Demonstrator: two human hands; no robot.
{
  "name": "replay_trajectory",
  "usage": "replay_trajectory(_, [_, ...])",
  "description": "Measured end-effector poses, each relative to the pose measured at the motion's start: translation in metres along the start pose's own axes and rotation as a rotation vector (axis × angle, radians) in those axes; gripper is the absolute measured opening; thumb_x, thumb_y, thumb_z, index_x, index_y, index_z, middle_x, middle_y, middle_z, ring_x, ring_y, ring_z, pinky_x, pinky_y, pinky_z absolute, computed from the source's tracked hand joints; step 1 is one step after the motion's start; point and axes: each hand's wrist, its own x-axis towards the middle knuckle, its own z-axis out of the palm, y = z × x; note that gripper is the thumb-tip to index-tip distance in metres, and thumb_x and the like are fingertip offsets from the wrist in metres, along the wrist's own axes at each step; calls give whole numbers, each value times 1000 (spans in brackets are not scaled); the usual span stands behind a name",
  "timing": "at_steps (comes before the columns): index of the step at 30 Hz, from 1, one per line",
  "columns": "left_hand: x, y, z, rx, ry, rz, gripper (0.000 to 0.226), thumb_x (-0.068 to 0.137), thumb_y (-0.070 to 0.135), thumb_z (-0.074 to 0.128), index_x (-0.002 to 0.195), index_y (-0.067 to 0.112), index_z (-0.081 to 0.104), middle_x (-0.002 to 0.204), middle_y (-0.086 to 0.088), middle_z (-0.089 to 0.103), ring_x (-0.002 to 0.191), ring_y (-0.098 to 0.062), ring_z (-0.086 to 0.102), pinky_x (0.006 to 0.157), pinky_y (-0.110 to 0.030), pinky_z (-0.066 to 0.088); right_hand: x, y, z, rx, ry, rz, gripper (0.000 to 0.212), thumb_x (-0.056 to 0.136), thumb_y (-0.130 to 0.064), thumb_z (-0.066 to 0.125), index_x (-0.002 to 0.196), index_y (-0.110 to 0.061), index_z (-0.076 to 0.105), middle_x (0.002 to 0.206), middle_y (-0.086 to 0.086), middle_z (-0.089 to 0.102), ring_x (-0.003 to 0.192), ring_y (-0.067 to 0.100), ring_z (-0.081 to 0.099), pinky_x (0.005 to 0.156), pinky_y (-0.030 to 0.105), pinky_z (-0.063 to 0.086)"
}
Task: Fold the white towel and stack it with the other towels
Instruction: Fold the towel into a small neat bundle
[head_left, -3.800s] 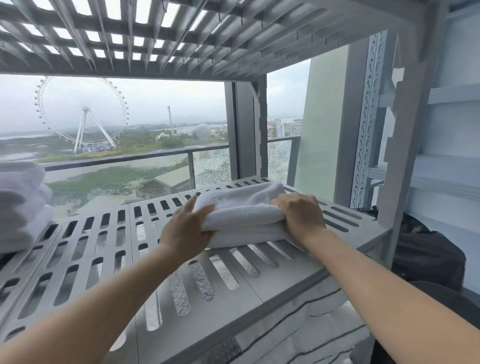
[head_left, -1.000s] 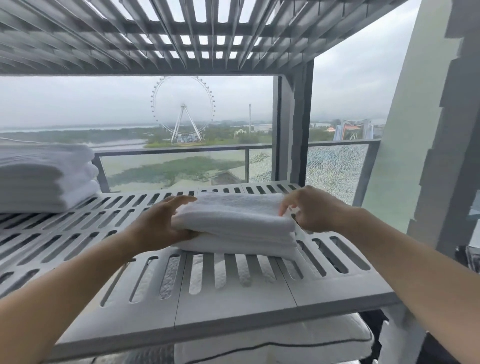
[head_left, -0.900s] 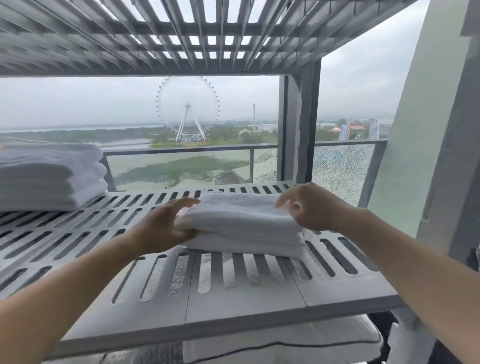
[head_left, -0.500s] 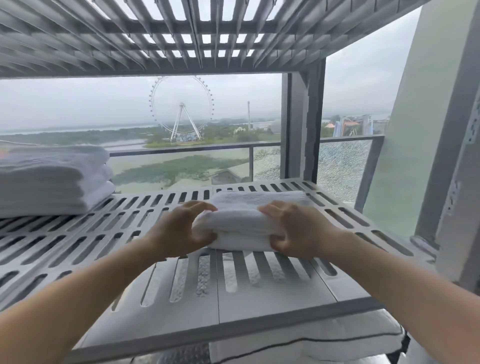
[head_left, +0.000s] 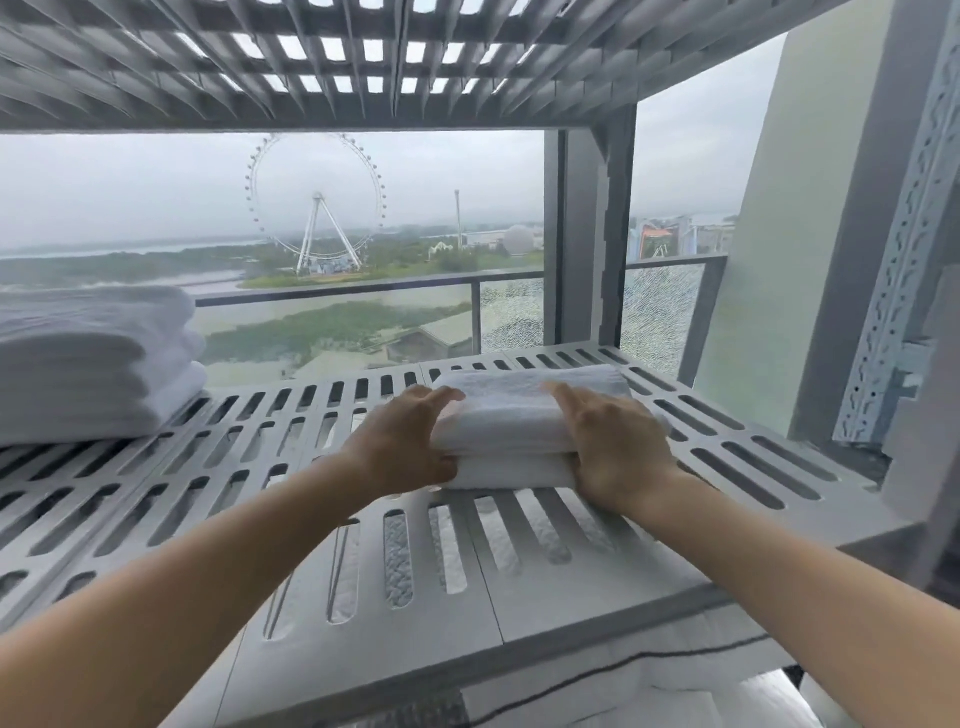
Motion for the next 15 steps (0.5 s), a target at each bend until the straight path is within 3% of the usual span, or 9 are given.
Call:
replay_trajectory(3, [6, -1, -2, 178, -53, 70, 63, 73, 27, 63, 133, 25, 43, 118, -7, 61, 102, -26, 58, 87, -34, 48, -2, 0, 9, -1, -37, 31, 49, 79, -5, 47, 123, -23, 40, 102, 3, 62, 91, 28, 60, 74, 36, 49])
replay_trajectory(6, [5, -5, 0, 408, -111, 155, 61, 83, 24, 50, 140, 21, 30, 118, -9, 61, 101, -26, 59, 88, -37, 48, -2, 3, 8, 17, -34, -11, 34, 82, -6, 46, 109, -25, 54, 98, 0, 66, 91, 22, 62, 71, 28, 42])
replay_trajectory(11, [-2, -5, 2, 587, -111, 198, 65, 88, 31, 42, 145, 24, 12, 133, -8, 50, 102, -26, 60, 77, -38, 49, -5, 3, 2, 88, -60, -14, 43, 81, -7, 46, 116, -29, 56, 109, -2, 66, 100, 21, 60, 83, 33, 45])
replay_trajectory(15, [4, -5, -11, 561, -198, 227, 65, 83, 48, 33, 144, 31, 16, 127, -7, 48, 103, -22, 54, 76, -36, 48, 5, 4, -16, 133, -336, 1, 56, 70, -17, 47, 124, -32, 49, 119, -6, 60, 109, 21, 54, 85, 34, 44])
